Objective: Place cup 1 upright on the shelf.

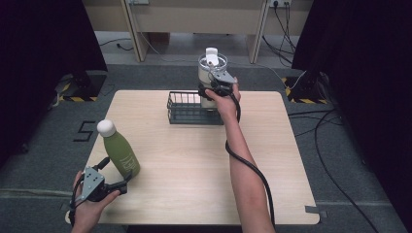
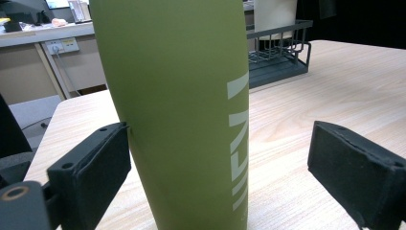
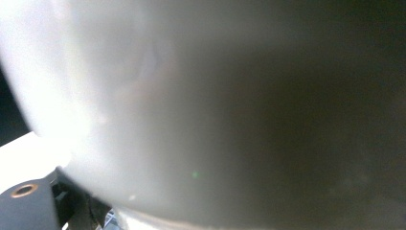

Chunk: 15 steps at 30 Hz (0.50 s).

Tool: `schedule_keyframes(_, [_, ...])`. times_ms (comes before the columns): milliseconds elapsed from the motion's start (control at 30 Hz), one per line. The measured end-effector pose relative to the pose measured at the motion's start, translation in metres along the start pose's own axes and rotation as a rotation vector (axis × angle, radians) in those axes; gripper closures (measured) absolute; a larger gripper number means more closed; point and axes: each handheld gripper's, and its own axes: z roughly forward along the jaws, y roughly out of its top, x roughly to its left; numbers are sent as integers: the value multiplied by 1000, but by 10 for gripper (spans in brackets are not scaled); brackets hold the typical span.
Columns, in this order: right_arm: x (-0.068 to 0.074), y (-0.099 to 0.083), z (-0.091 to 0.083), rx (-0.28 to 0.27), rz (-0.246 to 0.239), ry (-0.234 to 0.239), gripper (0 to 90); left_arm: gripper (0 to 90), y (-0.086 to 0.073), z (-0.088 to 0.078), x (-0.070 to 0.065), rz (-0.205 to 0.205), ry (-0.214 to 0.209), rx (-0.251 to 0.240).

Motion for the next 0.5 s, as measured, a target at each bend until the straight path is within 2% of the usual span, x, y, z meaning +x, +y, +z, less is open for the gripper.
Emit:
schedule_keyframes(233, [-2, -11, 8, 37, 12, -4, 96, 68, 0, 0, 0, 1, 0, 1])
schedule_keyframes(500, [-3, -17, 11, 53, 19, -7, 96, 68, 0, 0, 0, 1, -1, 0])
